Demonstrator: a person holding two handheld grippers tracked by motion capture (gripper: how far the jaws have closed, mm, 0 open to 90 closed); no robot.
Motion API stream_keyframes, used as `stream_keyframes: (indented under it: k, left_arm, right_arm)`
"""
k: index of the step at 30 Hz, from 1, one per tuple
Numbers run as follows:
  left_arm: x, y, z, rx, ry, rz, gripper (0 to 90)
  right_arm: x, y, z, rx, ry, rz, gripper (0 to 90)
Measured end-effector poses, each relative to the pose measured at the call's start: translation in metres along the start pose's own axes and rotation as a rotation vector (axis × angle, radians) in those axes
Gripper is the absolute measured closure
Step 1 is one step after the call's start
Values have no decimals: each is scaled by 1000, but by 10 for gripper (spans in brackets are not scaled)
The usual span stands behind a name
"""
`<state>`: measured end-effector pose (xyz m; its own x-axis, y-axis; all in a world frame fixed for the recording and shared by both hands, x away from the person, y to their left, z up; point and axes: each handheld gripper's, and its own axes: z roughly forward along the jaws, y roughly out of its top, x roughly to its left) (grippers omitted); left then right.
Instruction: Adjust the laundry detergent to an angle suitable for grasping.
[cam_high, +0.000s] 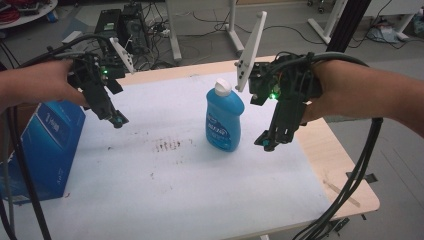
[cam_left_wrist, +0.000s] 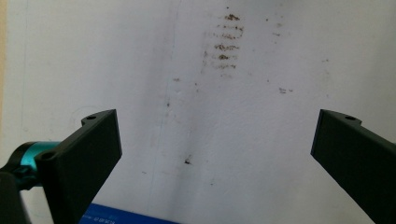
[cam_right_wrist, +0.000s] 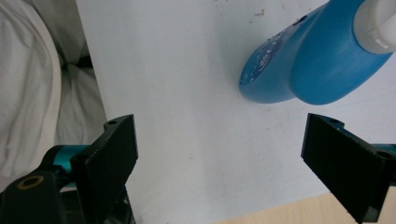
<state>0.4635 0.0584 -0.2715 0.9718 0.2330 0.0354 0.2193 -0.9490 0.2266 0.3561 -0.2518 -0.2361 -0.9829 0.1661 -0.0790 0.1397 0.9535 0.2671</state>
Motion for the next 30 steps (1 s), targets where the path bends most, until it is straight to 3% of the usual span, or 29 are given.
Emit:
stream_keyframes:
  k: [5, 30]
  left_arm:
    - [-2, 0, 0, 1, 0, -3, 17]
    - [-8, 5, -1, 15, 3, 10, 17]
  right_arm:
    - [-2, -3, -1, 2, -18, 40, 103]
    - [0, -13, -2, -10, -44, 70, 103]
